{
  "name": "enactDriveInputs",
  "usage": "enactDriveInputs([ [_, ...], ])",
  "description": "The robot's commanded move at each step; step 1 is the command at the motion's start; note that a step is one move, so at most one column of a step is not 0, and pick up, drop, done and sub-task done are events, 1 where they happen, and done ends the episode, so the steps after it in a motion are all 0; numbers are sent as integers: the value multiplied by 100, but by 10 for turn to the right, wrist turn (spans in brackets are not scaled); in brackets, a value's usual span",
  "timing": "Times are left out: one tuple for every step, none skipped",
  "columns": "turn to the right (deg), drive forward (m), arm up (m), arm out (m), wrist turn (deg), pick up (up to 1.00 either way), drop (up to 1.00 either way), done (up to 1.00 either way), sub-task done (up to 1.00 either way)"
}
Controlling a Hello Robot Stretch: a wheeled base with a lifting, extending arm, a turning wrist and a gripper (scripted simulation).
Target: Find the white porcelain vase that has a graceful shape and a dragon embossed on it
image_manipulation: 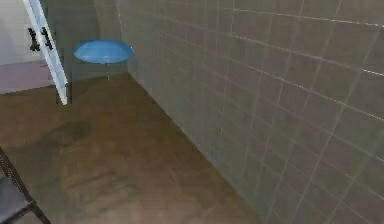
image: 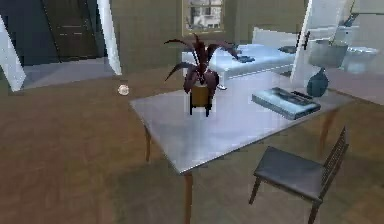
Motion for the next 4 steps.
enactDriveInputs([
  [-450,0,0,0,0,0,0,0,0],
  [-120,0,0,0,0,0,0,0,0],
  [0,65,0,0,0,0,0,0,0],
  [240,0,0,0,0,0,0,0,0],
])
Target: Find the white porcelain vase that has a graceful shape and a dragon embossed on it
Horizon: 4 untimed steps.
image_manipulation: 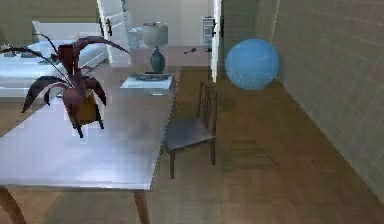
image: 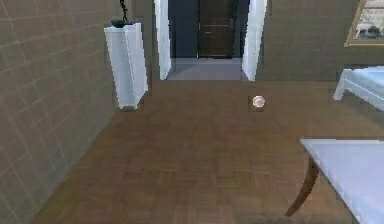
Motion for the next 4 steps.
enactDriveInputs([
  [0,100,0,0,0,0,0,0,0],
  [0,100,0,0,0,0,0,0,0],
  [30,0,0,0,0,0,0,0,0],
  [0,100,0,0,0,0,0,0,0],
])
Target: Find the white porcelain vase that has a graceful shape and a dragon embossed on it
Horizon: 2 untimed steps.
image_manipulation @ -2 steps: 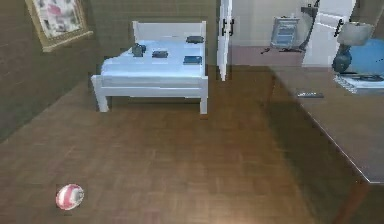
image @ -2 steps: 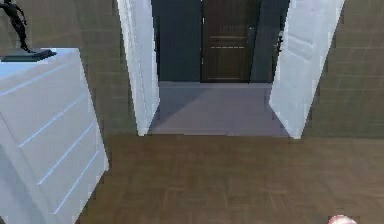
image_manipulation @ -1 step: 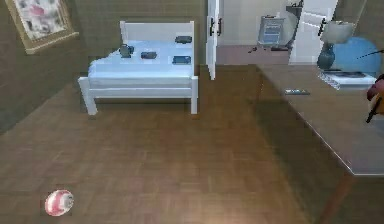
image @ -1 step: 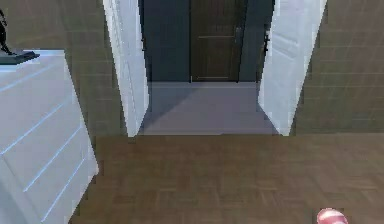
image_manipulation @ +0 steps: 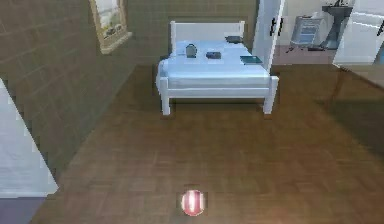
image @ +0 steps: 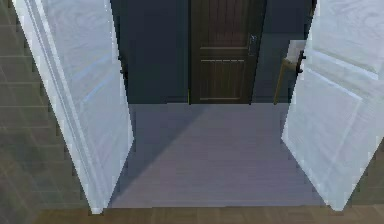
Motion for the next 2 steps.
enactDriveInputs([
  [0,100,0,0,0,0,0,0,0],
  [270,0,0,0,0,0,0,0,0],
])
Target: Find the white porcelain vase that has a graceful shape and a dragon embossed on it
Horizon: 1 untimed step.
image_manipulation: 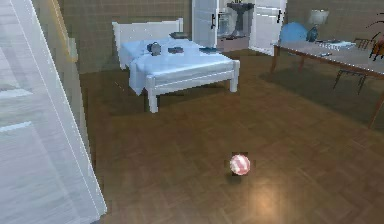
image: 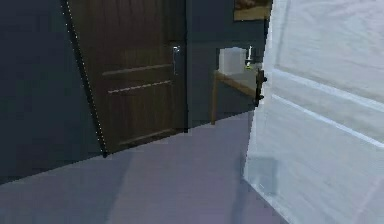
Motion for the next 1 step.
enactDriveInputs([
  [0,5,0,0,0,0,0,0,0],
])
